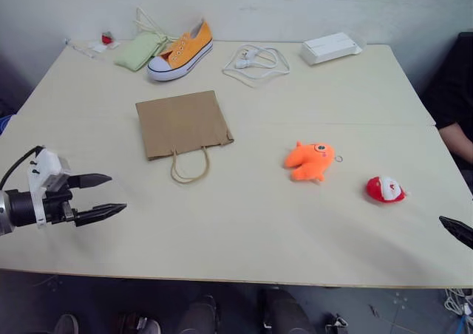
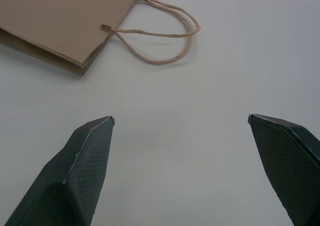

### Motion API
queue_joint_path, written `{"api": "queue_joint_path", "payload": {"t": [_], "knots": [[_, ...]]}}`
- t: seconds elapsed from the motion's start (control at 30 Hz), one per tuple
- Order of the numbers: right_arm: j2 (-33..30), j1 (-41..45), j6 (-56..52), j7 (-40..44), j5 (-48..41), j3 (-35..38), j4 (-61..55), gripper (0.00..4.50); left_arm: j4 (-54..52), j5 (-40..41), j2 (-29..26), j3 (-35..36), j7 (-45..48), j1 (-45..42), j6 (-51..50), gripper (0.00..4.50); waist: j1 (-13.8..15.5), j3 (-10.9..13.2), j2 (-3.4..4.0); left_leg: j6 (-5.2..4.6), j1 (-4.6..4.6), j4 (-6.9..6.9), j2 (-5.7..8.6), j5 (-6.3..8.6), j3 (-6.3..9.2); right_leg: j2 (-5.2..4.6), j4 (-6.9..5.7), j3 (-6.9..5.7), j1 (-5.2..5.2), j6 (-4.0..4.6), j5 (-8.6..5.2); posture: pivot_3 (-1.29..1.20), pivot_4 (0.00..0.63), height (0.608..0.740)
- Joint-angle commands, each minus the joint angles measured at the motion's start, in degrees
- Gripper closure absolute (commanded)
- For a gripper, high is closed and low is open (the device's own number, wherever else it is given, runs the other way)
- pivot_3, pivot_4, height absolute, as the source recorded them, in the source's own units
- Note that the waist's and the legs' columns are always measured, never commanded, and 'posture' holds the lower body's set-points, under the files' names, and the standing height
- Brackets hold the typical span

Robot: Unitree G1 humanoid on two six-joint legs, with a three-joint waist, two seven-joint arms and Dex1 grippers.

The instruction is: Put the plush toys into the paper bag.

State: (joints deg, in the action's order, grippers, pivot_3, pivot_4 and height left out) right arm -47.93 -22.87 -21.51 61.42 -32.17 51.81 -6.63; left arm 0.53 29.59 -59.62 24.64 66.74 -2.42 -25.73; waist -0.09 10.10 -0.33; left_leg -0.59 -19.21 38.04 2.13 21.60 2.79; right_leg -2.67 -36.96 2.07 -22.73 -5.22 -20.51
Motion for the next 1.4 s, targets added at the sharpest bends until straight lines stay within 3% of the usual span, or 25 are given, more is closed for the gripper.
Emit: {"api": "queue_joint_path", "payload": {"t": [0.03, 0.27, 0.6, 0.77, 0.9, 1.1, 1.17, 1.3, 1.4], "knots": [[-1.14, -0.38, 0.34, 1.78, -1.32, 0.92, -0.82, 0.03, -0.39, -1.78, -0.06, 0.56, -0.44, -0.58, 3.56, 0.00, -0.01, 0.00, 0.00, 0.00, -0.01, 0.00, 0.00, 0.00, 0.00, 0.00, 0.00, 0.00, -0.01, 0.00, 0.00, 0.00, 0.150, 0.740], [-1.19, -0.27, 0.27, 2.13, -2.09, 2.63, -0.63, 0.03, -0.59, -3.20, 1.30, -1.96, -2.81, -1.93, 3.44, 0.00, 0.03, 0.00, 0.00, -0.01, -0.01, 0.02, 0.00, 0.00, -0.02, 0.00, -0.01, 0.01, 0.00, -0.01, 0.00, 0.00, 0.150, 0.740], [-1.01, -1.43, 1.54, 1.96, -1.24, 3.72, -1.62, 0.03, 4.52, -8.27, 1.06, -7.82, -1.67, -8.33, 10.85, 0.00, 0.04, 0.00, 0.00, 0.00, -0.01, 0.07, 0.01, 0.00, -0.01, 0.00, -0.05, 0.00, -0.01, -0.01, 0.01, 0.00, 0.150, 0.740], [-1.19, -0.80, -4.14, -0.51, -5.92, 2.66, -12.21, 0.03, 9.54, -12.12, 2.34, -15.70, 1.98, -20.23, 16.33, 0.00, 0.25, 0.00, -0.01, 0.04, -0.02, 0.18, 0.03, -0.03, 0.00, 0.01, -0.18, -0.02, -0.02, -0.02, 0.01, 0.00, 0.150, 0.740], [-1.44, 0.76, -9.22, -3.80, -10.84, -0.88, -23.46, 0.03, 18.90, -22.76, 5.20, -25.58, 4.00, -31.29, 33.65, 0.00, 0.23, -0.01, 0.00, 0.08, -0.02, 0.26, 0.04, -0.05, 0.00, 0.02, -0.31, -0.03, -0.04, -0.03, 0.01, 0.00, 0.150, 0.740], [-3.30, 6.80, -14.78, -11.13, -17.28, -6.88, -33.83, 0.03, 35.60, -32.03, 11.08, -33.71, 3.68, -43.83, 50.60, 0.00, -0.05, -0.02, -0.08, 0.06, -0.44, 0.82, 0.05, -0.03, -0.02, 0.08, -0.73, -0.05, -0.39, -0.04, 0.02, 0.00, 0.150, 0.740], [-3.68, 9.68, -16.70, -14.30, -20.57, -8.53, -35.87, 0.03, 39.50, -34.01, 12.91, -35.42, 2.91, -46.26, 54.03, 0.00, 0.02, -0.02, -0.09, 0.04, -1.11, 1.30, 0.07, -0.02, -0.02, 0.07, -1.01, -0.06, -1.03, -0.11, 0.06, 0.00, 0.150, 0.740], [-4.18, 12.80, -18.48, -18.58, -22.27, -11.05, -37.83, 0.03, 44.92, -35.17, 16.58, -36.18, 1.19, -49.89, 56.63, 0.00, 0.34, 0.00, -0.15, 0.01, -1.24, 1.53, 0.07, -0.01, 0.01, 0.05, -0.96, -0.15, -1.07, -0.13, 0.07, 0.00, 0.150, 0.740], [-4.15, 13.26, -19.07, -20.32, -22.12, -11.82, -38.31, 0.00, 46.65, -35.16, 17.55, -36.14, 1.51, -50.85, 57.67, 0.62, 0.65, 0.00, -0.16, -0.05, -1.34, 1.64, 0.07, 0.03, 0.04, 0.04, -0.99, -0.16, -1.07, -0.17, 0.09, 0.00, 0.150, 0.740]]}}
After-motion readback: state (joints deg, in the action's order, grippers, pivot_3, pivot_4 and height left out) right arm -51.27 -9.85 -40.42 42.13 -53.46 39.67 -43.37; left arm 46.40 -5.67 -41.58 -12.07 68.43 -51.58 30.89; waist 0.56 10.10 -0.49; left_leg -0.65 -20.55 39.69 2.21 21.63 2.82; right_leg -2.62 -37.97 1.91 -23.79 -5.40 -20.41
